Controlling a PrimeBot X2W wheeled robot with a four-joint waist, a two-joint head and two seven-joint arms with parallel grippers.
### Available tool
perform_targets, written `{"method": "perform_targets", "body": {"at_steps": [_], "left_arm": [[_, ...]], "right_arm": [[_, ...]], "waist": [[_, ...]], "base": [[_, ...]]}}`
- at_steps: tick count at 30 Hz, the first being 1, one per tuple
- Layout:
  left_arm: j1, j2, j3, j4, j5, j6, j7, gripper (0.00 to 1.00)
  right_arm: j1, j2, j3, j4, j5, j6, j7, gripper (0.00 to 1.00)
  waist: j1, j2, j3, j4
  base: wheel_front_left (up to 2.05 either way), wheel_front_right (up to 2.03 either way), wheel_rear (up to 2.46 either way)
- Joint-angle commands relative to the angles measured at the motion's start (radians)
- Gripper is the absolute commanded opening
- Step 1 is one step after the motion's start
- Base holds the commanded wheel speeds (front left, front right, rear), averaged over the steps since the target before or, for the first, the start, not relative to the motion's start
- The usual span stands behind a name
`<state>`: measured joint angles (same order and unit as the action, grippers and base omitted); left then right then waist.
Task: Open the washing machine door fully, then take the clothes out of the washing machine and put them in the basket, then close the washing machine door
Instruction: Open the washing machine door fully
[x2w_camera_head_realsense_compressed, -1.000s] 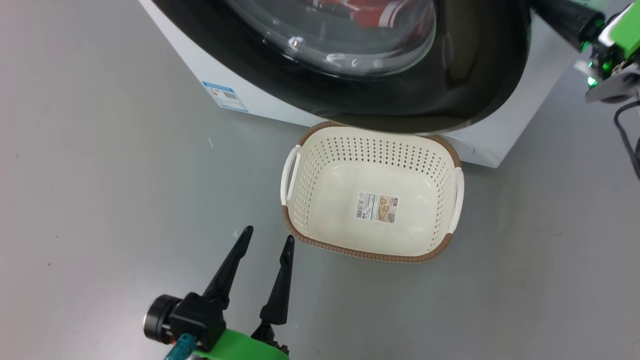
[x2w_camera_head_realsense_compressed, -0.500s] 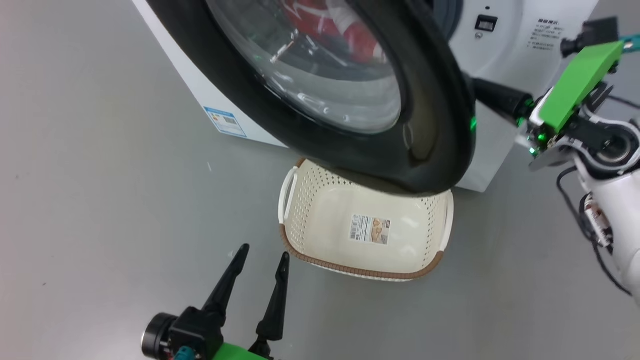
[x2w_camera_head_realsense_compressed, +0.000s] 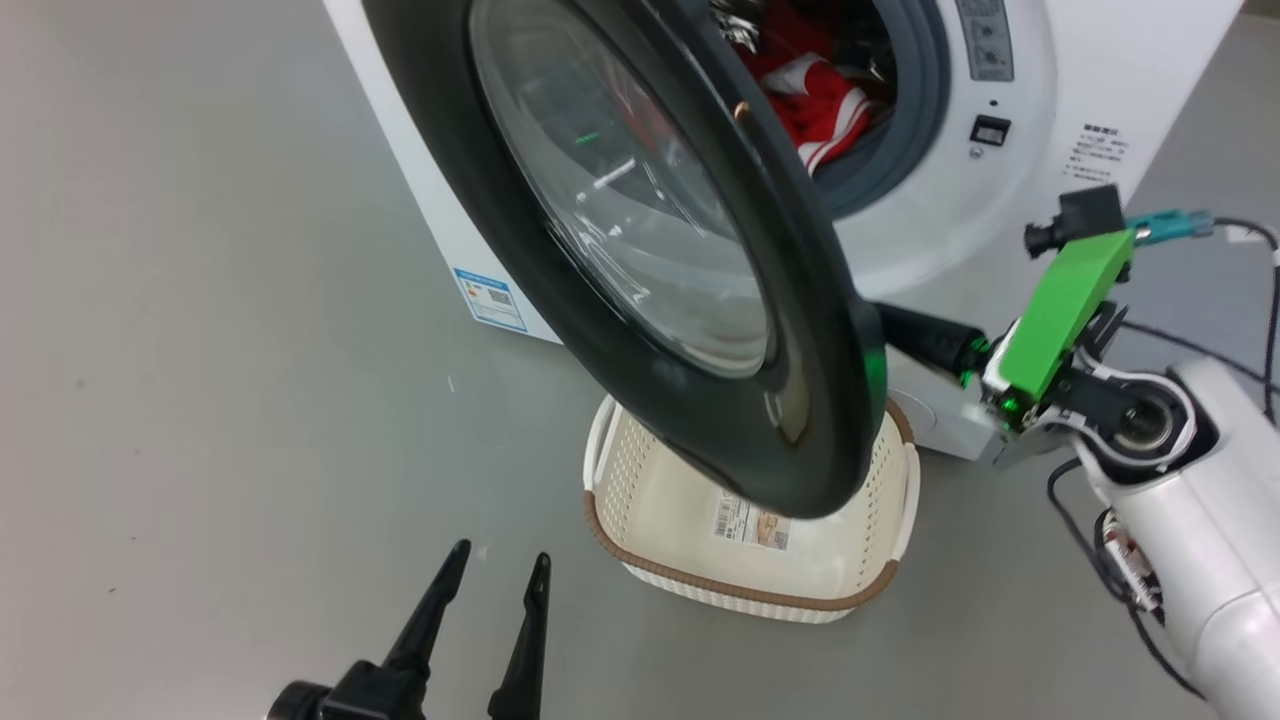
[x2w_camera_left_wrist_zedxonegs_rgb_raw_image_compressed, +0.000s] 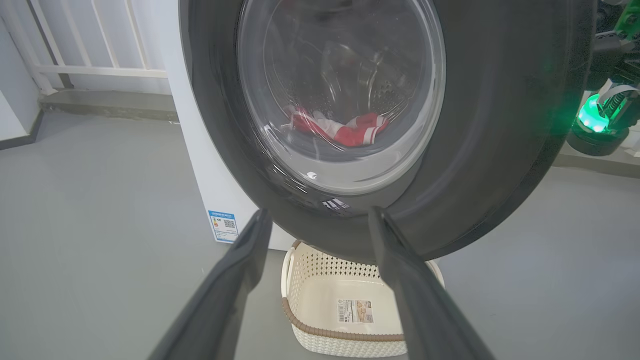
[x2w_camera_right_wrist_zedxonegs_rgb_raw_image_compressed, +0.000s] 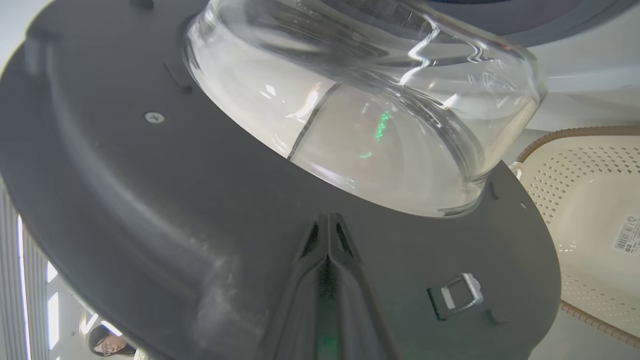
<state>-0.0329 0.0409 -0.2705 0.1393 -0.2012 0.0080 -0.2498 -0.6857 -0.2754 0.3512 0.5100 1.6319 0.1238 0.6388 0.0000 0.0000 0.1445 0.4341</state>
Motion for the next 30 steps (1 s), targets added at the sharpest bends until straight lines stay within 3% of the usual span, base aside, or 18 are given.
{"method": "perform_targets", "body": {"at_steps": [1,14,30], "left_arm": [[0.004,0.009,0.038,-0.018,0.011,-0.008,-0.012,1.0],[0.034,0.009,0.071,-0.015,0.034,-0.021,-0.012,1.0],[0.048,0.009,0.121,-0.05,0.016,0.025,-0.012,1.0]], "right_arm": [[0.025,0.025,0.021,-0.042,-0.01,0.007,0.013,0.0],[0.108,0.084,0.058,-0.097,-0.032,0.007,0.029,0.0],[0.12,0.165,0.118,-0.135,-0.06,0.007,0.042,0.0]], "waist": [[0.0,0.0,-0.027,0.026],[0.0,0.0,-0.059,0.072],[0.0,0.0,-0.055,0.087]], "base": [[0.0,0.0,0.0],[0.0,0.0,0.0],[0.0,0.0,0.0]]}}
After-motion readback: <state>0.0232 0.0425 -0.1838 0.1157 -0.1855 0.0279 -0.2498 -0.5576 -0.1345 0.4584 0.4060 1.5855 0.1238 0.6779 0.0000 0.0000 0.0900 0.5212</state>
